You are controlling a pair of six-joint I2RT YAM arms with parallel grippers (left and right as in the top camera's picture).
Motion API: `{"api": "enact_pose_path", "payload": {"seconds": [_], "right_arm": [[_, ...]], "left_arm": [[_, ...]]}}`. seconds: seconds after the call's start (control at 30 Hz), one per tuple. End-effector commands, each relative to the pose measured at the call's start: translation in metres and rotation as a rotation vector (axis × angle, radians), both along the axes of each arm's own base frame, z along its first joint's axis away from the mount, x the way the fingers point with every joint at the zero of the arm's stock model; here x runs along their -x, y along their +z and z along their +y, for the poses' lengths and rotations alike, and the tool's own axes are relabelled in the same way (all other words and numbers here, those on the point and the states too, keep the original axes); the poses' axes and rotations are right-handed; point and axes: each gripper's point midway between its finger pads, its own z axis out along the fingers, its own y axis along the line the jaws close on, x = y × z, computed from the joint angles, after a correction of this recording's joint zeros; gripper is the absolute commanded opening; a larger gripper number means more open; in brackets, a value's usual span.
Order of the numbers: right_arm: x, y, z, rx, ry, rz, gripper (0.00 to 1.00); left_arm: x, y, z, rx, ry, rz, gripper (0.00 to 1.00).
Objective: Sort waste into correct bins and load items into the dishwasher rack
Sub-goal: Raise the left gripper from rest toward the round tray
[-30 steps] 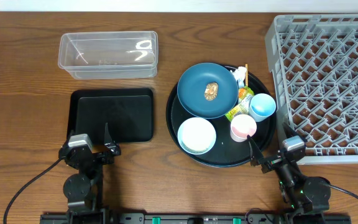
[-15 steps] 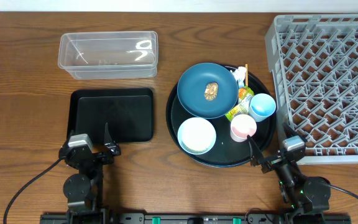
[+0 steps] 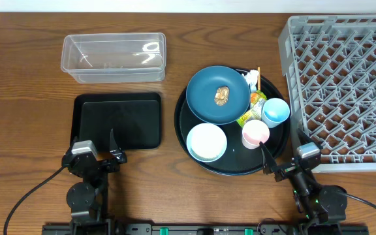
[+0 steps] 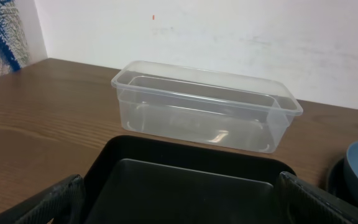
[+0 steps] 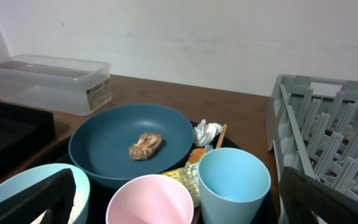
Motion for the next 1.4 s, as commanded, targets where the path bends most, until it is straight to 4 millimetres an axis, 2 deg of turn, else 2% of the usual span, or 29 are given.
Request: {"api": "enact_pose_path", "payload": {"seconds": [0.0,1.37], "right_arm": [[-0.001,-0.001,-0.0042,0.011,-0.019,-0.002,0.99],[-0.001,-0.0013,-0.0041,0.011,-0.018,0.0,0.99]], "left_arm": [[0.0011,-0.0169,0.0019,-0.016,0.007,0.053,0.98],[0.0011,-0.0169,0.0019,-0.015,0.007,0.053,0.98]]}}
